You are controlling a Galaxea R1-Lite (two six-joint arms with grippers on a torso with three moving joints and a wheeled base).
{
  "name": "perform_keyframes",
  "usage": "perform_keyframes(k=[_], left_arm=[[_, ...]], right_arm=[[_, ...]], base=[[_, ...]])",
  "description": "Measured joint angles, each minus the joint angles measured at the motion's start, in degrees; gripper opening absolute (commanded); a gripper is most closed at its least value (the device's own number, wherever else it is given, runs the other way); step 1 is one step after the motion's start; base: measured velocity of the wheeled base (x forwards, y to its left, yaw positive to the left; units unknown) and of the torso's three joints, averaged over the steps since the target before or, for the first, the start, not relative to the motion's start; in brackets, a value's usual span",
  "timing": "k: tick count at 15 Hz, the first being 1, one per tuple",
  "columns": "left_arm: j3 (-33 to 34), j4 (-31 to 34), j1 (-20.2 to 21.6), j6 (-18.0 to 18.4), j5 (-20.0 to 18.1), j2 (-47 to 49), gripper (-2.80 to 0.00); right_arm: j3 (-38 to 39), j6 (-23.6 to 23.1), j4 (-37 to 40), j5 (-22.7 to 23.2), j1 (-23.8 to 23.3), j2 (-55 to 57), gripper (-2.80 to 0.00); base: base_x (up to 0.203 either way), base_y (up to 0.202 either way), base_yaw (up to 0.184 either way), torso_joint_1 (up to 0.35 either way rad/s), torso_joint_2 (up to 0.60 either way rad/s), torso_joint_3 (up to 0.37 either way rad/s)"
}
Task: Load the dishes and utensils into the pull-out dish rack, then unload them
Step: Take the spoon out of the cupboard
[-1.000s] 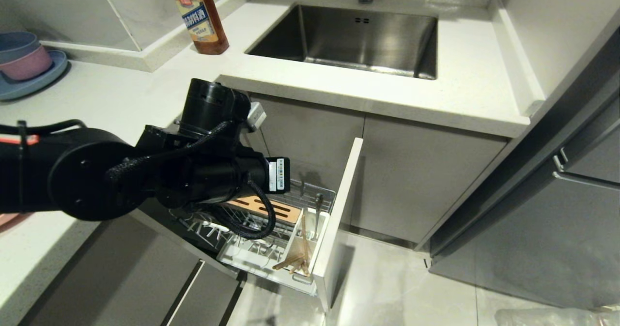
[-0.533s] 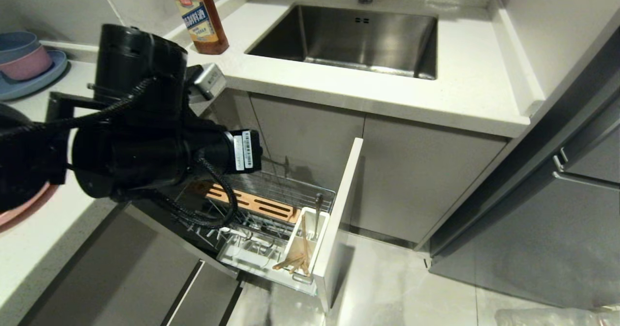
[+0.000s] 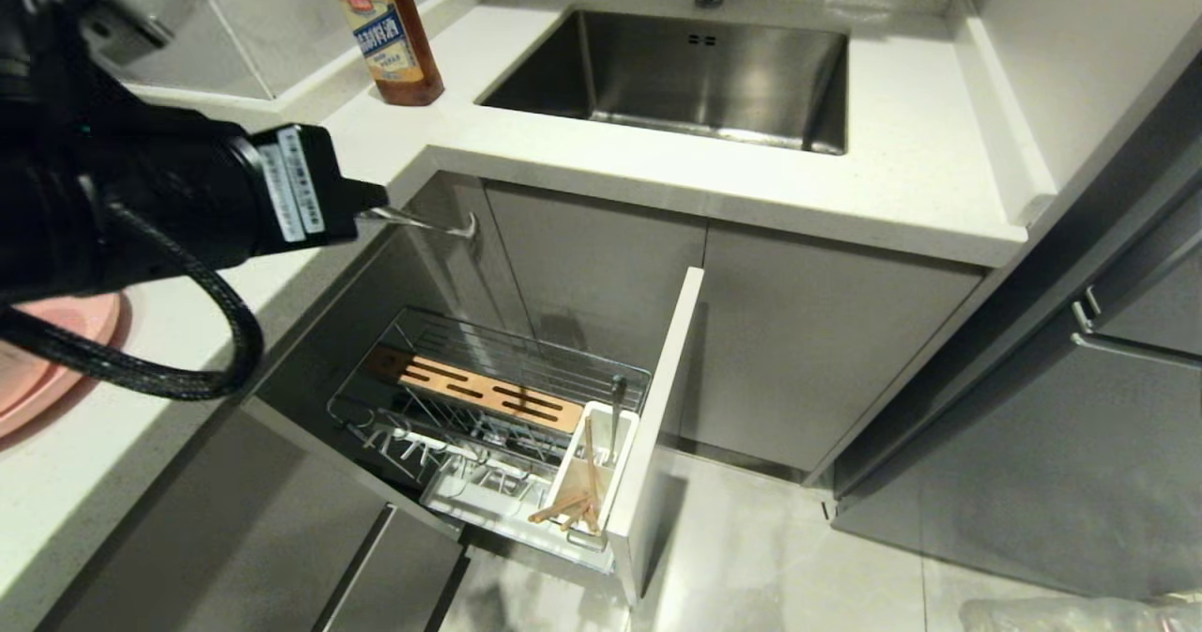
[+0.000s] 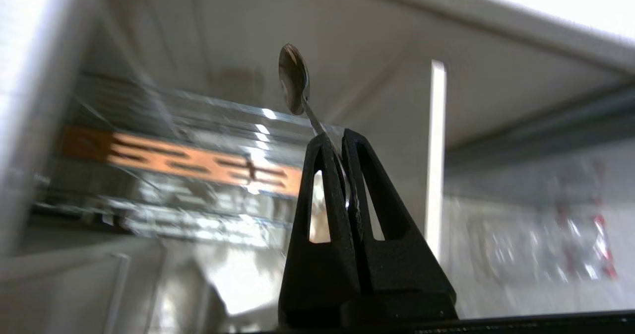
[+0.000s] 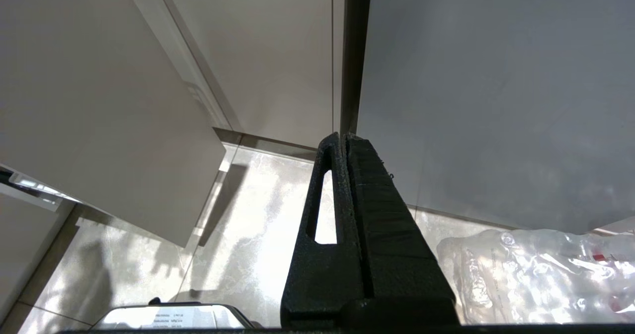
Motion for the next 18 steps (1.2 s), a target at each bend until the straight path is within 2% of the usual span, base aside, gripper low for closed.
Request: perform_keyframes(k=[3, 6, 9, 15, 18], left_arm=[[-1.77, 0.02, 2.08, 2.15, 3.86, -3.01, -2.8], [-3.79, 0.05, 6.78, 3.31, 4.31, -4.66, -2.8], [-6.22, 0.07, 13.38, 3.7, 4.3, -5.2, -2.8], [-10.3, 0.03, 29.16, 6.03, 4.38, -3.53, -2.8], [-12.26, 0.81, 36.19, 7.62, 6.43, -0.74, -2.8]], right_arm=[[0.0, 0.0, 0.0, 0.0, 0.0, 0.0, -2.8], [0.0, 0.0, 0.0, 0.0, 0.0, 0.0, -2.8], [0.0, 0.0, 0.0, 0.0, 0.0, 0.0, -2.8], [0.0, 0.0, 0.0, 0.0, 0.0, 0.0, -2.8], [0.0, 0.0, 0.01, 0.0, 0.0, 0.0, -2.8]], base=[[0.0, 0.0, 0.0, 0.0, 0.0, 0.0], [0.0, 0.0, 0.0, 0.0, 0.0, 0.0], [0.0, 0.0, 0.0, 0.0, 0.0, 0.0], [0.0, 0.0, 0.0, 0.0, 0.0, 0.0], [0.0, 0.0, 0.0, 0.0, 0.0, 0.0]])
